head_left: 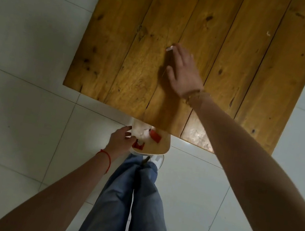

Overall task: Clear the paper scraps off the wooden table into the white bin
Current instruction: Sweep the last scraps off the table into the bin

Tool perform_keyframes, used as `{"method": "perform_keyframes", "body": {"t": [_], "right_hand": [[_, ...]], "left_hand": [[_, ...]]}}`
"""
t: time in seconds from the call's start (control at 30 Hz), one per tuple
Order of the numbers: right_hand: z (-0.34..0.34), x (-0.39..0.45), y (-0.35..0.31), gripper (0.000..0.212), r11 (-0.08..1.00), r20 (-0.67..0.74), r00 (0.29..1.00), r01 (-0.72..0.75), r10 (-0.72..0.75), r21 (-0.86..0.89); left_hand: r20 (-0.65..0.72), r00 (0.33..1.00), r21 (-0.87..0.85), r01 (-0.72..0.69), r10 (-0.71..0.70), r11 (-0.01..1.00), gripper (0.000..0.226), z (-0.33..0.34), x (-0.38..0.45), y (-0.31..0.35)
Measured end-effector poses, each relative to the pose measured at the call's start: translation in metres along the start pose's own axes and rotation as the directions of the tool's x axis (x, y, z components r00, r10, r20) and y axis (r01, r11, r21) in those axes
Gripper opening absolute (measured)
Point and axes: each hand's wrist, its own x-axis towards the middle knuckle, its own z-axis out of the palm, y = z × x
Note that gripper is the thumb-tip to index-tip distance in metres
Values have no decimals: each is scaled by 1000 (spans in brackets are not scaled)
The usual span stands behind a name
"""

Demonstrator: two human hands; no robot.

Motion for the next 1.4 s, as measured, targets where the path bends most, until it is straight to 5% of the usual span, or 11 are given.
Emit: {"method": "perform_keyframes", "body": {"t": [0.23,0.53,0.7,0.8,0.9,1.0,1.13,1.4], "right_hand": [[11,12,-5,64,995,142,990,34,-21,-92],[75,-149,-37,63,940,315,896,339,-313,-31],[93,-202,-47,62,928,325,871,366,-368,71],[86,-222,-52,58,953,210,942,217,-260,211],[74,-241,-53,56,943,109,994,-66,32,325],[63,-259,-52,53,832,122,938,-345,325,435],[45,-279,-58,49,622,358,804,-594,475,509],[-8,-305,-76,42,505,329,805,-574,494,645]], "left_hand": [[-10,1000,12,-8,8,1000,39,-4,5,-4],[11,1000,-24,-15,15,1000,37,-5,0,-9],[20,1000,-36,-5,6,999,34,-1,-15,-19],[5,1000,-9,1,-1,1000,34,0,-28,-24],[-2,1000,-18,18,-18,1000,34,0,-48,-27],[-5,1000,-27,14,-14,1000,35,-2,-71,-27],[-6,1000,-1,-18,18,1000,35,-7,-103,-15],[14,987,7,-162,162,987,33,-14,-153,36]]}}
